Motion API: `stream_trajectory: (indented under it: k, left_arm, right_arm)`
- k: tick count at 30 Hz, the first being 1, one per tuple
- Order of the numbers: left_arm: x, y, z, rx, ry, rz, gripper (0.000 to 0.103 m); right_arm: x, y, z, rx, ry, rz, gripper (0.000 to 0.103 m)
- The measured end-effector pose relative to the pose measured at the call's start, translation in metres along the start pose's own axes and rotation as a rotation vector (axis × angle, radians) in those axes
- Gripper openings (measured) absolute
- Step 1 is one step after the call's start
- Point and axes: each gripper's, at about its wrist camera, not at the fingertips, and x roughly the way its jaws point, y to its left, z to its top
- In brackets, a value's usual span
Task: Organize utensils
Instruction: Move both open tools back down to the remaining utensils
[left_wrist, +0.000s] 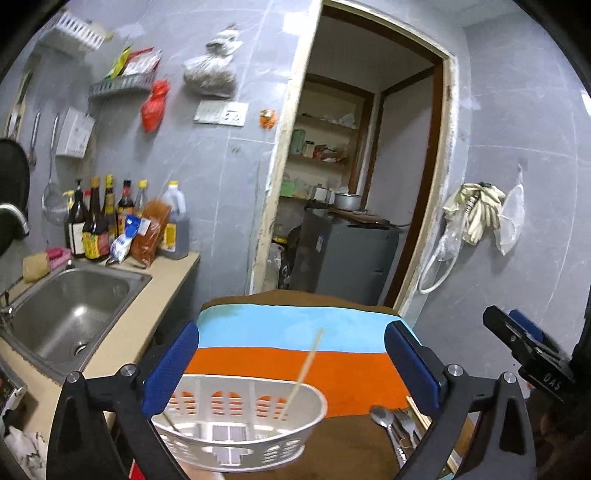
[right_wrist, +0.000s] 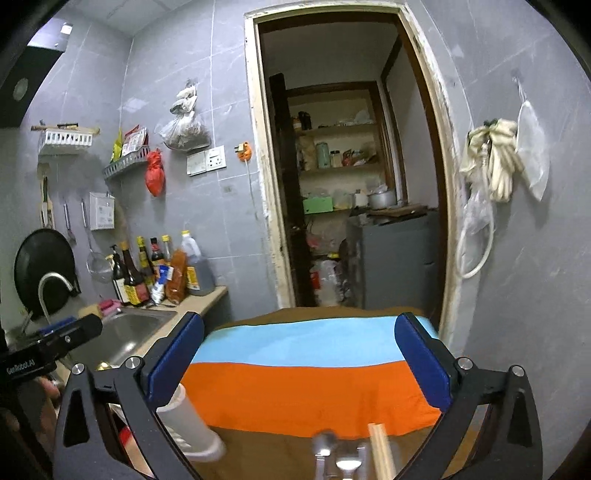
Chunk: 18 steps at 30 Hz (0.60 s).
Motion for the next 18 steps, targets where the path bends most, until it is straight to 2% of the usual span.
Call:
stream_trajectory:
  k: [11, 15, 18]
  left_arm:
    - [0.013, -0.073, -0.026, 0.064, 0.019, -0.027, 0.102]
    - [0.025, -0.098, -0.043, 0.114, 0.057, -0.029, 0.102]
    - [0.041, -0.113, -0.060, 0.139, 0.117, -0.029, 0.102]
  right_arm:
    - [-0.018, -0.074, -0.008, -0.019, 0.052, -0.076, 0.101]
    - [-0.008, -0.101, -0.019, -0.016, 0.100, -0.105, 0.101]
    - [0.002, -0.121, -0.031, 0.012, 0.153, -0.098, 0.101]
